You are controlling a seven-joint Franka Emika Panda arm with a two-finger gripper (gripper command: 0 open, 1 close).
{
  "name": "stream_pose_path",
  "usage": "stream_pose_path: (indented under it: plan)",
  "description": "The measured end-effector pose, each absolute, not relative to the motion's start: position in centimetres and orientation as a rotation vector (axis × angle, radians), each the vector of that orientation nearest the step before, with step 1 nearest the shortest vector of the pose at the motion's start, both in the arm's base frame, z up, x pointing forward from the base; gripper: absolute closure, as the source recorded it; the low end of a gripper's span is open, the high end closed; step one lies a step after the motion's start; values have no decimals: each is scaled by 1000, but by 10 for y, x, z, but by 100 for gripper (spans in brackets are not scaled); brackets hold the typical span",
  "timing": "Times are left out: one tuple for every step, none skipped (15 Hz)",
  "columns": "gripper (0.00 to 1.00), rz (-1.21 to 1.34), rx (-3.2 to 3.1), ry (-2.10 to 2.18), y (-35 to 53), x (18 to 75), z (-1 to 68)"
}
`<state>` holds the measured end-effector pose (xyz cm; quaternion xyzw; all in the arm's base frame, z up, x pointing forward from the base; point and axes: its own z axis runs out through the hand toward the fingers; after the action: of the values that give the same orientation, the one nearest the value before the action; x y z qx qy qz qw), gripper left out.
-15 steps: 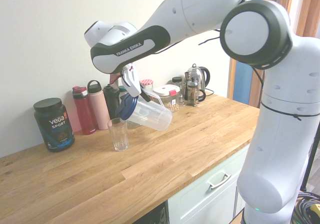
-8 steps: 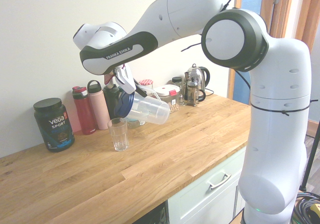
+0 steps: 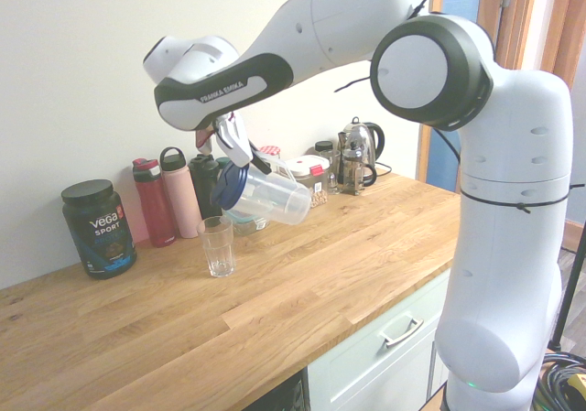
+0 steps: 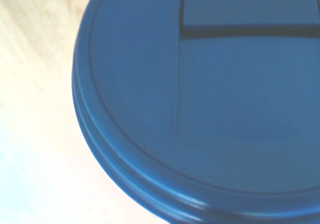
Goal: Pour me some water
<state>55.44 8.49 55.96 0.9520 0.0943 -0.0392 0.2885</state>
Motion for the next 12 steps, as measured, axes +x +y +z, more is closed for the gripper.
stream_pose_path:
  plan:
    - [100,-76,2589,201,76,544,571]
    - [100,-48,2635,154,69,529,581]
    - [100,-19,2680,104,63,514,591]
    - [100,7,2721,49,58,500,601]
    - [100,39,2756,-11,52,493,612]
    - [100,72,2788,-70,42,490,622]
    - [100,89,2820,-136,29,489,627]
    - [100,99,2850,-207,12,487,631]
    - [100,106,2879,-282,-5,481,635]
    - [100,115,2905,-359,-22,471,633]
    - [100,127,2925,-437,-37,458,627]
    - [100,148,2941,-515,-51,445,619]
